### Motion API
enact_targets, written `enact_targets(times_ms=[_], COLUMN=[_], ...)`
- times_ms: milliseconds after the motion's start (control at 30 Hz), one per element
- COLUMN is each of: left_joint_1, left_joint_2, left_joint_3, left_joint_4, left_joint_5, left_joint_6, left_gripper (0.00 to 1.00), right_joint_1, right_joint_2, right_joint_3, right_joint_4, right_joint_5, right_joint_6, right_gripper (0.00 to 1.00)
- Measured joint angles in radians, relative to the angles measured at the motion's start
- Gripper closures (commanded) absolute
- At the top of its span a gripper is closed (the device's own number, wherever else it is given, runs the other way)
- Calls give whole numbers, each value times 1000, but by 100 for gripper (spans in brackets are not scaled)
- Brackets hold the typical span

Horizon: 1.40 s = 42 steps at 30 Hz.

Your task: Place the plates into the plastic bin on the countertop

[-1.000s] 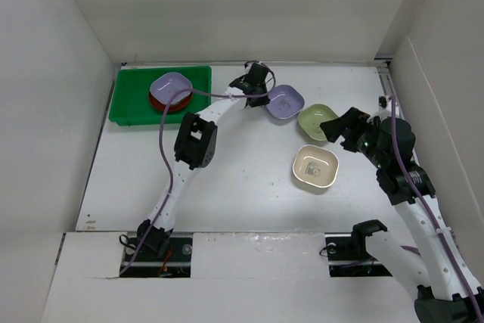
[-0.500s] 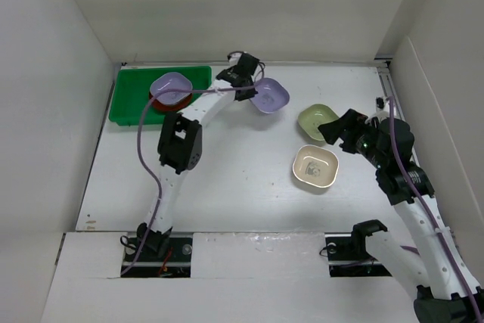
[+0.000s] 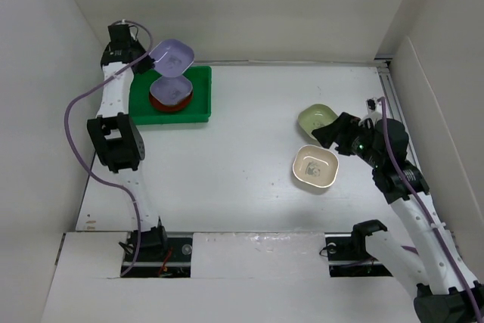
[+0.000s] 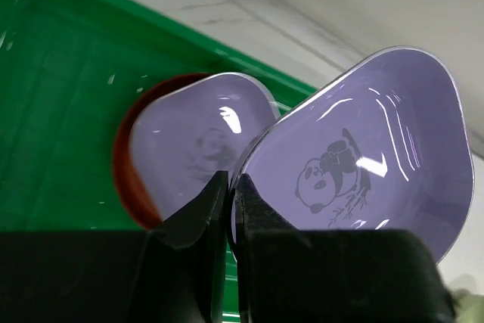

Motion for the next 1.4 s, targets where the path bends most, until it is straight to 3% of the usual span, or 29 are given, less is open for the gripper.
enact_targets(times_ms=[333,633,667,700,833,867,900,1100,1300,1400], left_joint_1=[58,58,58,58,58,58,58,58,8,-115], left_joint_2=[76,123,129,140,180,182,182,134,-129,-273], left_joint_3=[-15,-11,-9,-1,32,32,32,23,-54,-76], left_joint_4=[-13,-14,-16,-22,-42,-50,-55,-70,-66,-50], left_joint_5=[109,43,35,24,-17,-22,-34,-69,-105,-154], left_joint_6=[74,60,58,55,33,27,24,-20,-30,-23], left_gripper=[100,100,97,81,57,39,32,0,0,0], right_joint_1=[0,0,0,0,0,0,0,0,-34,-115], right_joint_2=[13,13,13,13,13,13,14,45,154,268], right_joint_3=[-3,-4,-4,-4,-4,-4,-4,-6,-28,-33], right_joint_4=[10,11,11,11,11,11,11,16,36,66], right_joint_5=[-30,-35,-35,-36,-38,-38,-38,-15,203,266], right_joint_6=[-13,-16,-16,-16,-16,-16,-16,-6,78,112], right_gripper=[14,14,14,14,14,14,14,13,9,13])
